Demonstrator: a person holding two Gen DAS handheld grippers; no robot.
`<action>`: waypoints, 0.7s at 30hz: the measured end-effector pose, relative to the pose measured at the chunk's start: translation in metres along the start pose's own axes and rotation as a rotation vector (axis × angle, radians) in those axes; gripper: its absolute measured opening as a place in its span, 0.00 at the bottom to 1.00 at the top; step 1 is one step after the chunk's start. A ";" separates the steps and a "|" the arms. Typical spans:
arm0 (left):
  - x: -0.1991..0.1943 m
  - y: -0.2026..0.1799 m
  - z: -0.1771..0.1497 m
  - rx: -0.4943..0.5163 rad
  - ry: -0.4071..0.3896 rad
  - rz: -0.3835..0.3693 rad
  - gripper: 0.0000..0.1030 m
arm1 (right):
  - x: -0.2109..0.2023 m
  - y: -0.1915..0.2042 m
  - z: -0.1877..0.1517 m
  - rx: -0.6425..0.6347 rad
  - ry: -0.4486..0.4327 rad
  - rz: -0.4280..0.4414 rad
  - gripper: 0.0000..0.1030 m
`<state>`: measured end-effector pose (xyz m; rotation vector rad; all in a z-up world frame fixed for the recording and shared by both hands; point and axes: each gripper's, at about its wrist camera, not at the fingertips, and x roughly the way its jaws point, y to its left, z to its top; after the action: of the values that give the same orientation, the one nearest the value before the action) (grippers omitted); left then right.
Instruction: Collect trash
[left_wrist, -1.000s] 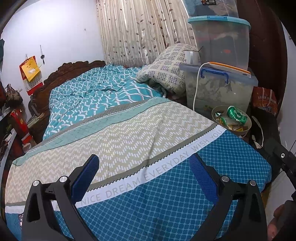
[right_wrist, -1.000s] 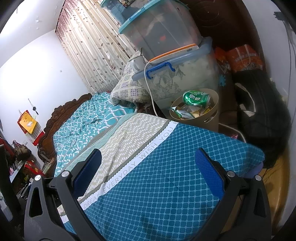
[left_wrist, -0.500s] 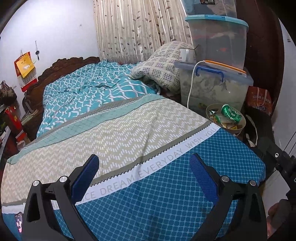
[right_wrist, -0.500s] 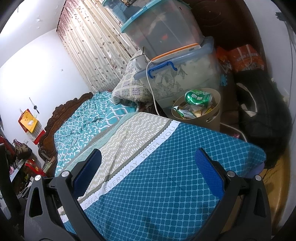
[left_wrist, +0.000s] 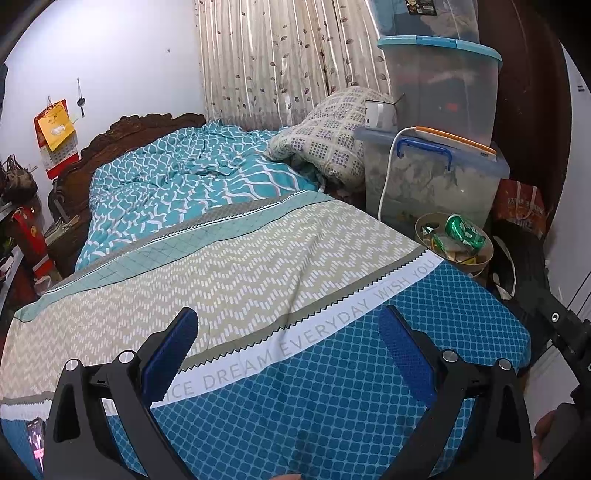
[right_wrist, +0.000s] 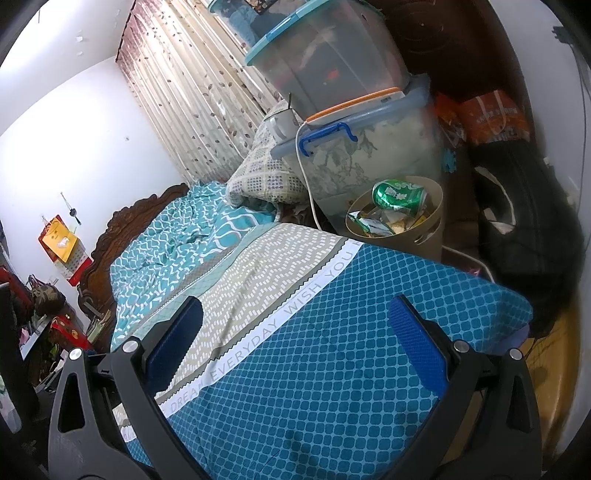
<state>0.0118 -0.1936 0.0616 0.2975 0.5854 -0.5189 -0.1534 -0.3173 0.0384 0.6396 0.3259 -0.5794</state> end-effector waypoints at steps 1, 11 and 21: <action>0.000 0.000 0.000 0.001 0.000 0.001 0.92 | 0.001 0.000 0.001 0.000 -0.002 0.000 0.97; 0.007 0.005 -0.002 -0.012 0.029 -0.002 0.92 | 0.001 -0.001 0.000 0.001 0.000 -0.001 0.97; 0.011 0.005 -0.005 -0.002 0.040 0.002 0.92 | 0.001 -0.002 0.000 0.003 0.001 -0.002 0.97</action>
<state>0.0203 -0.1916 0.0513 0.3072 0.6244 -0.5118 -0.1535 -0.3190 0.0375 0.6422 0.3266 -0.5813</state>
